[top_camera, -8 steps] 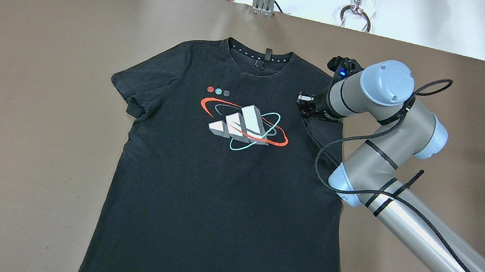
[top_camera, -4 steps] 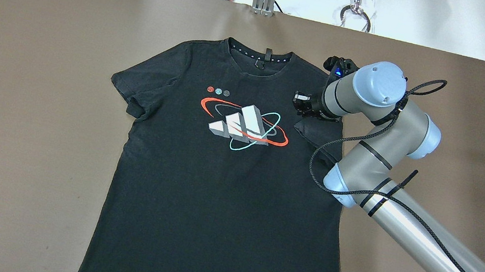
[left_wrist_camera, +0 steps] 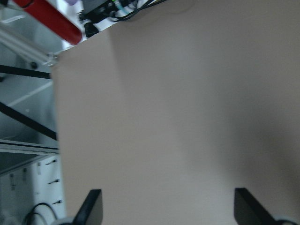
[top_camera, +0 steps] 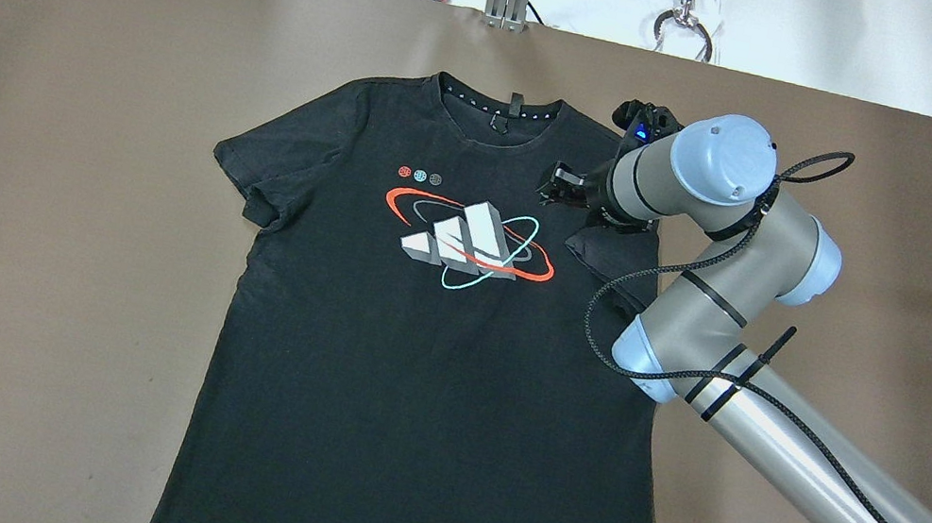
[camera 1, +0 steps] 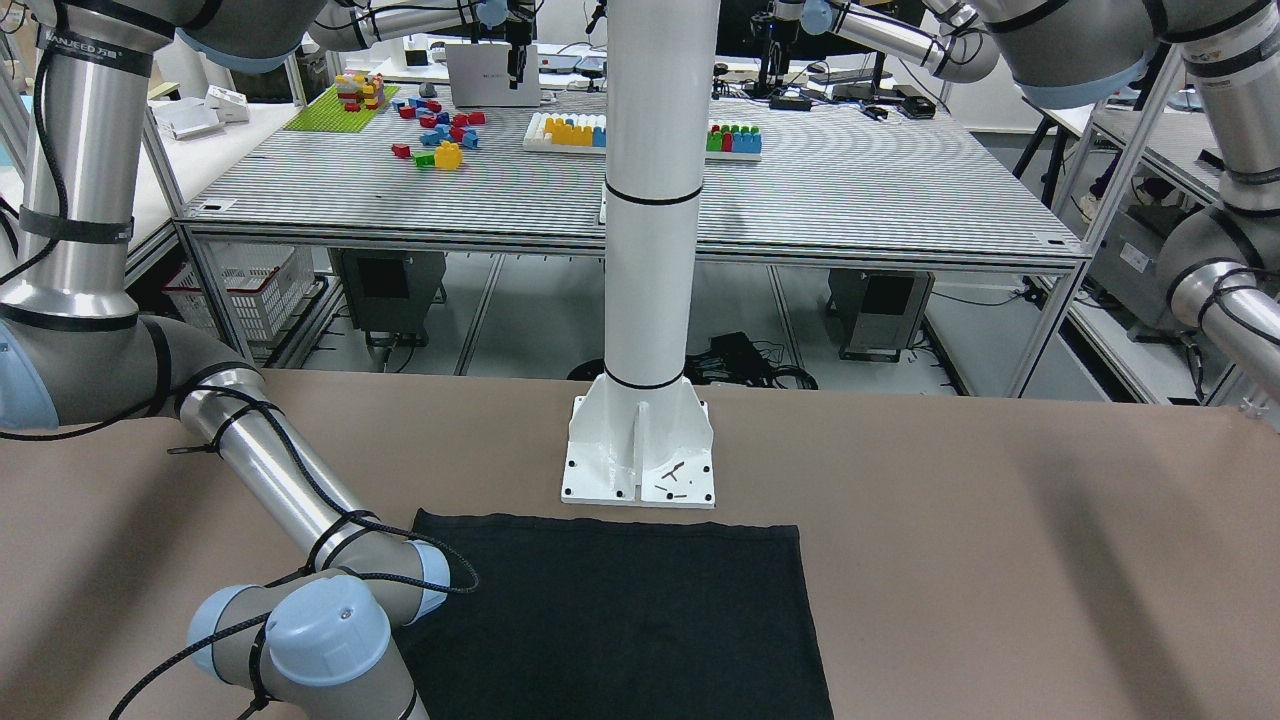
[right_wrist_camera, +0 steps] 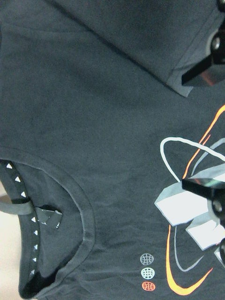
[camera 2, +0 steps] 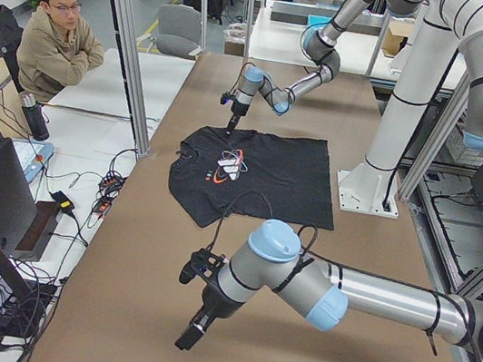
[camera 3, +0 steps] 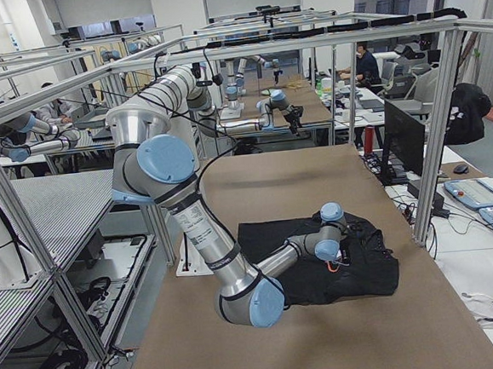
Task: Fold clothes
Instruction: 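Move the right gripper over the sleeve nearest it, then reach the left gripper to the other sleeve while the right gripper holds position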
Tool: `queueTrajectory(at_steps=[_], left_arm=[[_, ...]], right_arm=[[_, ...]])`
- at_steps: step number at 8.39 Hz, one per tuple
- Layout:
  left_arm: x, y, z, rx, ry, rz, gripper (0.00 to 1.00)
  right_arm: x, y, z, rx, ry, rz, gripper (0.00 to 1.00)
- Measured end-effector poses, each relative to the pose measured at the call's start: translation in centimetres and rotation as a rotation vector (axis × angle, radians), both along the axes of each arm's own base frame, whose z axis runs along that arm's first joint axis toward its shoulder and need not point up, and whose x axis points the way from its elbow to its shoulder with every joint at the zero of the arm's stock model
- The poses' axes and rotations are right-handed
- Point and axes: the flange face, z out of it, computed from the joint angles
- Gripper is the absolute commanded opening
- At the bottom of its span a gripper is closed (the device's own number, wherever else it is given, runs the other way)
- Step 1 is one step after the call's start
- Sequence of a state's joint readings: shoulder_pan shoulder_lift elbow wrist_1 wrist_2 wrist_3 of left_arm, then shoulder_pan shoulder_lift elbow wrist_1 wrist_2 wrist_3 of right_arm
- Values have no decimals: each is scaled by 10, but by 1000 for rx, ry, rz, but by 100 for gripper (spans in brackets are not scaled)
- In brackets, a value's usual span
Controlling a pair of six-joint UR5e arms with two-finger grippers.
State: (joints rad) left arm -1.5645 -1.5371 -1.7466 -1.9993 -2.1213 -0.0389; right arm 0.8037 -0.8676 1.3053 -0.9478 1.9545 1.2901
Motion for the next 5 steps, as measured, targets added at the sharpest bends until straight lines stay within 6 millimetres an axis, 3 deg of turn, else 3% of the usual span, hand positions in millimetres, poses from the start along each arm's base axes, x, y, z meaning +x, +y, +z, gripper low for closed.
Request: queueTrajectory(at_steps=[2,5], left_arm=[[89,-45,-30,-72,195,107,97],[229,-94,-73,-185,304,211,82]], right_arm=[[5,13,-2,-7,-23,3,95],[28,38,-12,3,-40,2,95]])
